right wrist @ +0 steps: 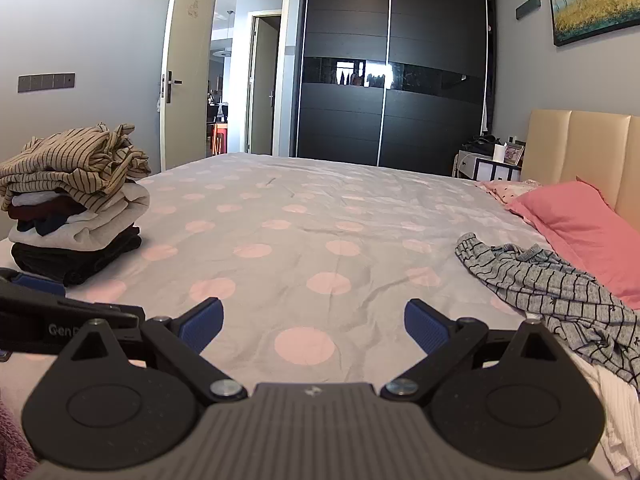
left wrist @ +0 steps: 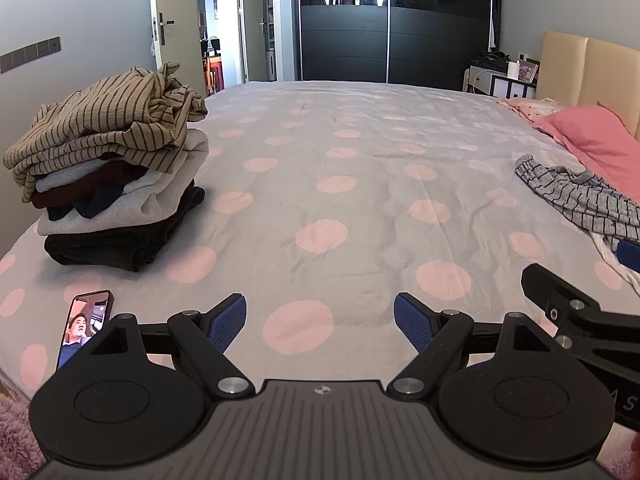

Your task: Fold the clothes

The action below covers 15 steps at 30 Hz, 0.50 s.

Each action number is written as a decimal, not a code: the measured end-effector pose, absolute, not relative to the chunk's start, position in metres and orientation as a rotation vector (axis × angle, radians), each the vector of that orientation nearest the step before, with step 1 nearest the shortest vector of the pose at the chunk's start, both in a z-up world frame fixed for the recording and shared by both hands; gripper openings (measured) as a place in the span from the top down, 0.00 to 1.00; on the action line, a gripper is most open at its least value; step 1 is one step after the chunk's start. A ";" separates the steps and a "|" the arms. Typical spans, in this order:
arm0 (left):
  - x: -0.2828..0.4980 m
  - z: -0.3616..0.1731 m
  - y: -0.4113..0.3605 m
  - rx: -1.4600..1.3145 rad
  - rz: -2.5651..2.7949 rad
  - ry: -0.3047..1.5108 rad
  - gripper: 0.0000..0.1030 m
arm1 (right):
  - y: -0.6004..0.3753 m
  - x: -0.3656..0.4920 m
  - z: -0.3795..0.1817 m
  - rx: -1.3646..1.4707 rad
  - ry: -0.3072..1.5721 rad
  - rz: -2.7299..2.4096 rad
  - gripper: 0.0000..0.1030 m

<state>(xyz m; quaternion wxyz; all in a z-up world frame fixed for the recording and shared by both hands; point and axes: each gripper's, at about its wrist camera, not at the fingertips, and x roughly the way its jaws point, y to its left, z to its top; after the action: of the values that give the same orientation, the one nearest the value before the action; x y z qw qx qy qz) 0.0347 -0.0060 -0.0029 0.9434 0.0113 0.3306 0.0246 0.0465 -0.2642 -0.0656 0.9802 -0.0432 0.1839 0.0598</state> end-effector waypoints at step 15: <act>0.033 0.003 -0.004 0.035 0.056 0.660 0.21 | -0.264 0.044 -0.064 -0.093 0.355 0.120 0.05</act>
<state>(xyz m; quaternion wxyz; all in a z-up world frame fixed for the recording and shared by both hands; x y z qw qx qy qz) 0.0327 -0.0040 0.0033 0.9454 0.0173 0.3242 0.0273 0.0440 -0.2641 -0.0638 0.9814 -0.0461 0.1764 0.0595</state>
